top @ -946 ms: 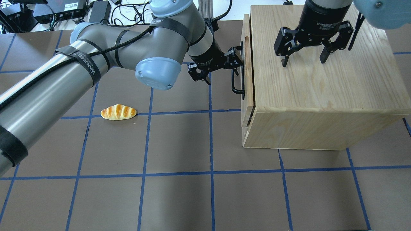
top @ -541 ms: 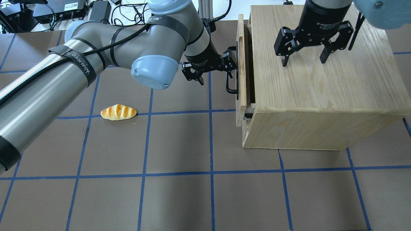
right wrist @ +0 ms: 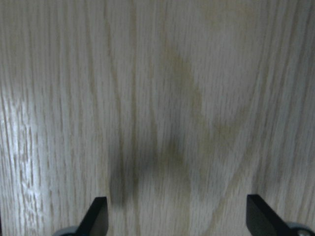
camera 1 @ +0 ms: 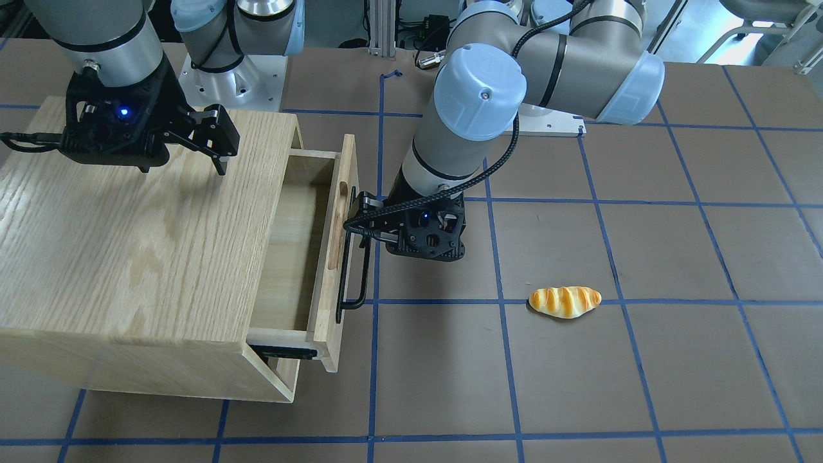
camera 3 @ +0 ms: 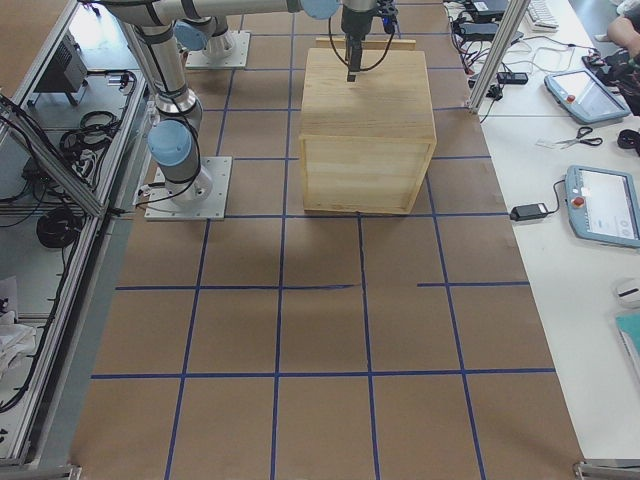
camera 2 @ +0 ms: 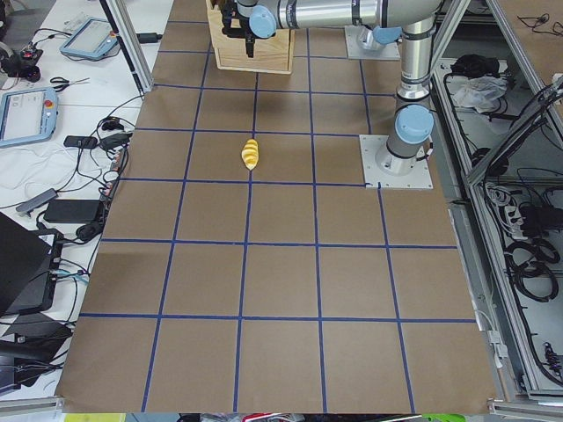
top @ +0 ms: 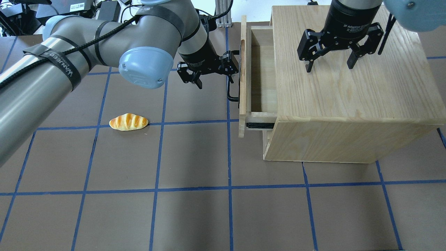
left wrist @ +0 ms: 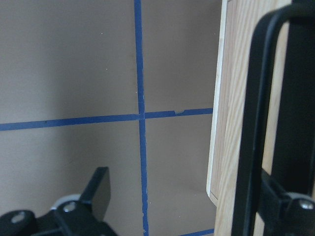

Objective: Open upper drawer

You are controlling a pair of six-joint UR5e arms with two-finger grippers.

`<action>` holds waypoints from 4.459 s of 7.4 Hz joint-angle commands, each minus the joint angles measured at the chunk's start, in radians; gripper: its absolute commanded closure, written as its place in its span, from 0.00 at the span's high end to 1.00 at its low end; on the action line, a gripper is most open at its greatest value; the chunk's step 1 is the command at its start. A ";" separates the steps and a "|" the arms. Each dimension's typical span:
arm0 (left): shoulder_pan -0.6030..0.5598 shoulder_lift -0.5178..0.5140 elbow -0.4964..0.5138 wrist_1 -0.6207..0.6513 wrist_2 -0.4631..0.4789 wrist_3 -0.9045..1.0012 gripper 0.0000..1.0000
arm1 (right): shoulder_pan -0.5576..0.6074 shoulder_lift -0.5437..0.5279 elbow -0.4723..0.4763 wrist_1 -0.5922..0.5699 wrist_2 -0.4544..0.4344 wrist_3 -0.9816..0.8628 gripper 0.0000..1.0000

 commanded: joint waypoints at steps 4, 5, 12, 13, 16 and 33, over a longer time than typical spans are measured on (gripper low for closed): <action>0.080 0.033 -0.017 -0.073 0.005 0.105 1.00 | 0.000 0.000 0.000 0.000 0.000 0.001 1.00; 0.108 0.036 -0.020 -0.105 0.006 0.129 1.00 | 0.000 0.000 0.002 0.000 0.000 0.001 1.00; 0.208 0.091 -0.012 -0.177 0.005 0.206 1.00 | -0.001 0.000 0.000 0.000 0.000 0.000 1.00; 0.232 0.117 0.001 -0.217 0.024 0.209 1.00 | 0.000 0.000 0.000 0.000 0.000 0.001 1.00; 0.317 0.227 0.034 -0.283 0.221 0.266 1.00 | 0.000 0.000 0.000 0.000 0.000 0.001 1.00; 0.306 0.304 0.028 -0.325 0.260 0.252 1.00 | -0.001 0.000 0.000 0.000 0.000 0.001 1.00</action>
